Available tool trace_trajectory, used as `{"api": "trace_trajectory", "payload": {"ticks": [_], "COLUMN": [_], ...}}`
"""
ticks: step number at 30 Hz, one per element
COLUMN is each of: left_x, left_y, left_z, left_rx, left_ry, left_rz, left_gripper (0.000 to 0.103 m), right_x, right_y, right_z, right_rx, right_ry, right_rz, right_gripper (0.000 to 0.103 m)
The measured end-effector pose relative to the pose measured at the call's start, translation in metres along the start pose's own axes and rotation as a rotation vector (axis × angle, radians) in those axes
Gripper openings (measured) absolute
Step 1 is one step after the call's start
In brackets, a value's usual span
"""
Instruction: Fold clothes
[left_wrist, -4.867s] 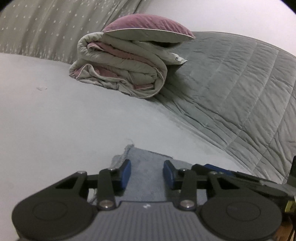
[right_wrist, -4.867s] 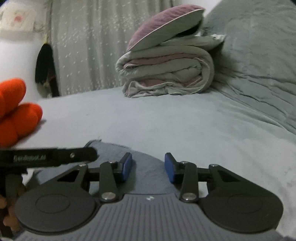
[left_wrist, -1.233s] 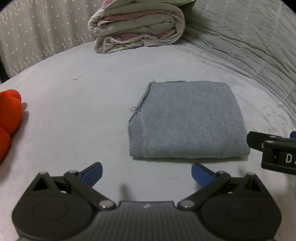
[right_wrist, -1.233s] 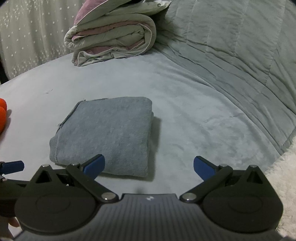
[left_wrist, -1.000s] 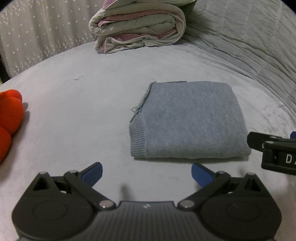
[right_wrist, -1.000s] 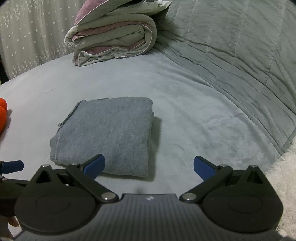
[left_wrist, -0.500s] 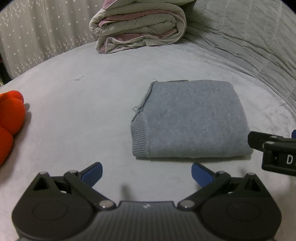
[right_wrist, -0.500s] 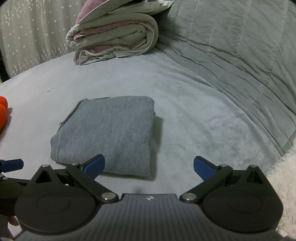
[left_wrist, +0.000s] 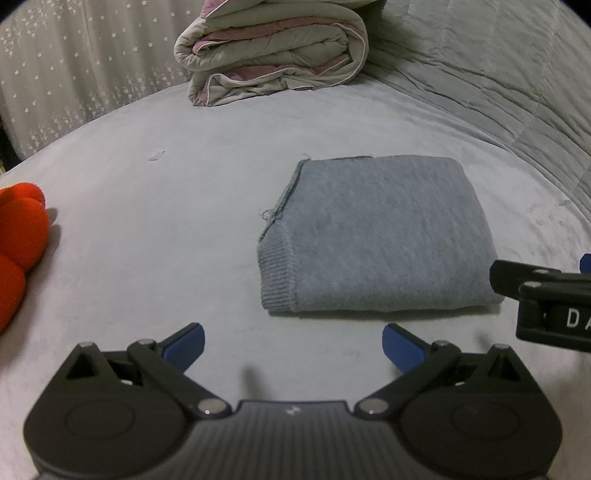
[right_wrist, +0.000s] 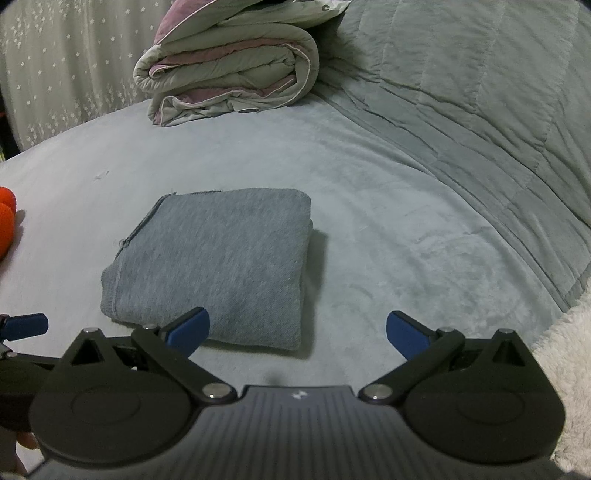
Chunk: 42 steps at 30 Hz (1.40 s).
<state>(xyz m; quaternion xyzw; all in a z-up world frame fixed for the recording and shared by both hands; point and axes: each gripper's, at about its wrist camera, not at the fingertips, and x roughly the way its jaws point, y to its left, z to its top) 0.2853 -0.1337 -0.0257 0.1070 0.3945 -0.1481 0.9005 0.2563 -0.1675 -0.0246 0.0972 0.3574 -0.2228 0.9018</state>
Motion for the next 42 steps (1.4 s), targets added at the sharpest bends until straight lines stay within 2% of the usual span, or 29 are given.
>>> {"api": "trace_trajectory", "payload": {"ticks": [14,20,26,31,42], "left_x": [0.001,-0.022,-0.073,-0.124,-0.245], "left_y": [-0.001,-0.001,0.003,0.008,0.015], "left_z": [-0.001,-0.003,-0.014,-0.031,-0.078], "left_rx": [0.009,-0.011,-0.008,-0.014,-0.010], "left_ry": [0.005,0.004,0.010,0.004,-0.067], "left_rz": [-0.014,-0.021,-0.027,-0.055,-0.037], "left_gripper": [0.102,0.102,0.102,0.102,0.102], "right_x": [0.001,-0.016,-0.066,-0.121,-0.235], "right_y": [0.000,0.002,-0.005,-0.005,0.010], "right_z": [0.000,0.002,0.007,0.002,-0.025], "right_rx": [-0.001,-0.019,-0.002,0.011,-0.023], "right_ry": [0.011,0.030,0.018,0.002,-0.051], "right_rz": [0.010,-0.012,-0.054,-0.015,0.032], "right_gripper": [0.103,0.103,0.103,0.103,0.103]}}
